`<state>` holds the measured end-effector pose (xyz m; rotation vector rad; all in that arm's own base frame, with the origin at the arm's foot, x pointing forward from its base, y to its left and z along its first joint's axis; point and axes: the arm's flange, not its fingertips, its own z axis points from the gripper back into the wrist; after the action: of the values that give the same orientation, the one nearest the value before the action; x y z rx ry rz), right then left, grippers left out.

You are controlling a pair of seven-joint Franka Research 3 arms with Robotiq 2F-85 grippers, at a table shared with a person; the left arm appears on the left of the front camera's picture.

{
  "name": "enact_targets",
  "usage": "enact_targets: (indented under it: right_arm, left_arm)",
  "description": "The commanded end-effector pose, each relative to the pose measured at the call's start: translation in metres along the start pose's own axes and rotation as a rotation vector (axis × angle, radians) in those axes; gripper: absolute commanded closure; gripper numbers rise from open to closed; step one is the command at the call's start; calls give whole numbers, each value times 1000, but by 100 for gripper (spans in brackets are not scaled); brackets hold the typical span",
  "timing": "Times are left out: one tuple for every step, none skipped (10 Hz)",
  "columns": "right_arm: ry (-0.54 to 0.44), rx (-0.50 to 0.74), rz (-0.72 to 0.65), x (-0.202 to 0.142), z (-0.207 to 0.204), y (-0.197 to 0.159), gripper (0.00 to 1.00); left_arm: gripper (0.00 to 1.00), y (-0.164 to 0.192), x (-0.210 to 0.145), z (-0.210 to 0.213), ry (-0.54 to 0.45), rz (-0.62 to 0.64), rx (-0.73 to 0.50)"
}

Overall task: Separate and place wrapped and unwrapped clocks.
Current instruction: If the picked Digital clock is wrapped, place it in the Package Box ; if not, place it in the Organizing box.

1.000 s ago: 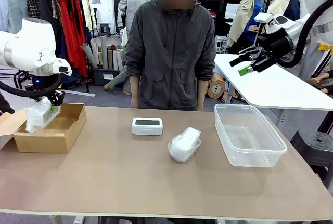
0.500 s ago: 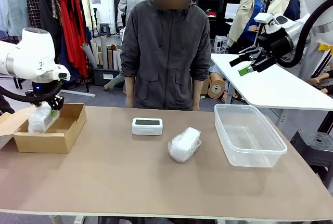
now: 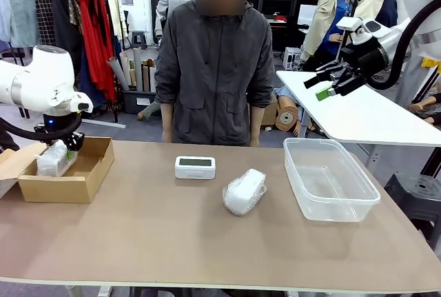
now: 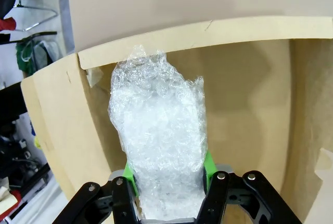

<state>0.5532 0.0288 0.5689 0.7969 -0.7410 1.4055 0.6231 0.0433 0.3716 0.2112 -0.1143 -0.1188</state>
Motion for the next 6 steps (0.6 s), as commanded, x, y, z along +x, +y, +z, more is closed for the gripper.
enact_targets:
  right_arm:
    - [3, -1, 4, 2, 0, 0, 0]
    - [3, -1, 4, 2, 0, 0, 0]
    - [3, -1, 4, 2, 0, 0, 0]
    - [3, -1, 4, 2, 0, 0, 0]
    - [3, -1, 4, 2, 0, 0, 0]
    - [3, -1, 4, 2, 0, 0, 0]
  left_arm:
    - [100, 4, 5, -6, -10, 16, 41]
    - [100, 4, 5, -9, -2, 19, 36]
    - [94, 5, 8, -14, 6, 14, 33]
    - [80, 3, 8, -18, 15, 11, 31]
    - [61, 4, 9, -21, 21, 10, 31]
    - [42, 4, 10, -21, 23, 9, 30]
